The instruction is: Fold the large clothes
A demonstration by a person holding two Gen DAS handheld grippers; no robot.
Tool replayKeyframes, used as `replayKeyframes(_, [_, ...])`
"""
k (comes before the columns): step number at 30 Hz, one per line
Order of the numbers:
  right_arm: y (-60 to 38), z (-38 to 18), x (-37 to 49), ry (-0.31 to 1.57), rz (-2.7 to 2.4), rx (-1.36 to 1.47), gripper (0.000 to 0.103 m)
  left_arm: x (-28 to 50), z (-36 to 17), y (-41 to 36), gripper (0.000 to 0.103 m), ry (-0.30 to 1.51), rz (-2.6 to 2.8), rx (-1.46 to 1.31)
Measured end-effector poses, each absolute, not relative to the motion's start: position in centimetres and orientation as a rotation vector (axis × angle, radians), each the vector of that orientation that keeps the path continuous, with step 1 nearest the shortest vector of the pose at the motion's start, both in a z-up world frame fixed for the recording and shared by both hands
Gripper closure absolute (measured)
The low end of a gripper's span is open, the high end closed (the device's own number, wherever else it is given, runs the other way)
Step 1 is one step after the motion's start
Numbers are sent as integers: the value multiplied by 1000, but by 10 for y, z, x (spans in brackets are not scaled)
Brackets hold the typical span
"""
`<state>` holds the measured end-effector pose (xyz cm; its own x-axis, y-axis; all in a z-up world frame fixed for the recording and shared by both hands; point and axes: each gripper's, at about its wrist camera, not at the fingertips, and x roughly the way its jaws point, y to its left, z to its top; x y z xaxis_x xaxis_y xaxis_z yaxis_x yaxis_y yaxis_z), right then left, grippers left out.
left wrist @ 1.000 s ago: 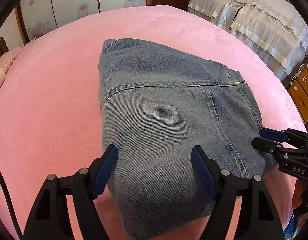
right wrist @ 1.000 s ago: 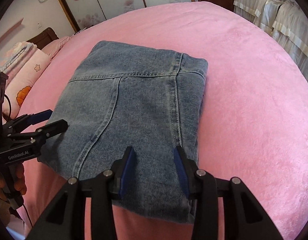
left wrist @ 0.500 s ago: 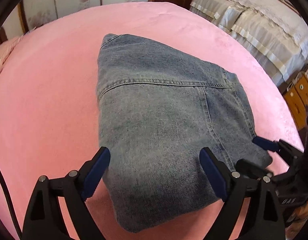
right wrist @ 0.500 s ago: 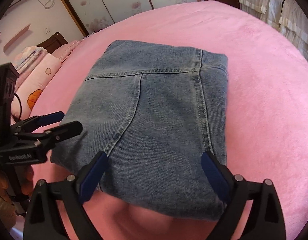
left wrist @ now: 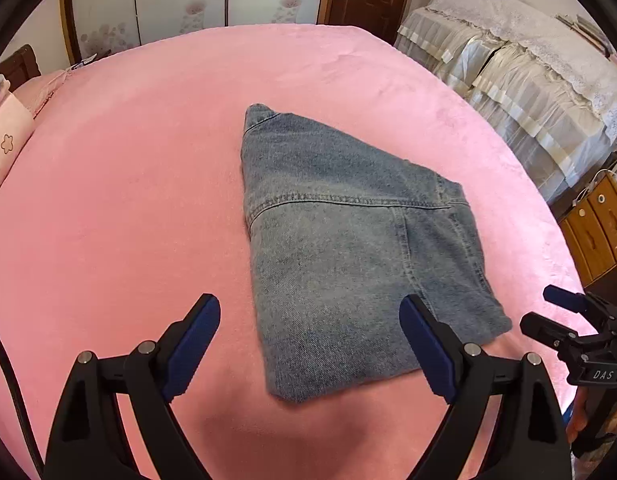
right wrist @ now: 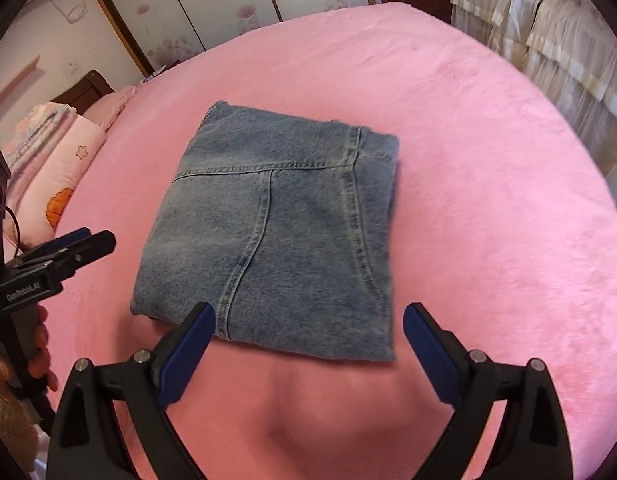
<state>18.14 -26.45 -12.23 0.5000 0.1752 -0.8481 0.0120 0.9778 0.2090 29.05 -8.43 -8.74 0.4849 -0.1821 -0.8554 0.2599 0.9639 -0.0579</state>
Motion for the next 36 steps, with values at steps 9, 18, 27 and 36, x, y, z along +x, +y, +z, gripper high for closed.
replayKeyframes(9, [-265,-65,168,861,94,56,7,290,-63,-77,13,1069,-362,23])
replayKeyframes(18, [-293,-107,203,946,70,91,7,323,-105,-61,13,1152,-246,48])
replayKeyframes(27, [-330,-194,236,1120,230,442,7,347,-181,-55,13,1303,-379,-98])
replayKeyframes(36, [-326,-236,269,1163,375,624,7,372,-208,-57,10,1347,-455,-225])
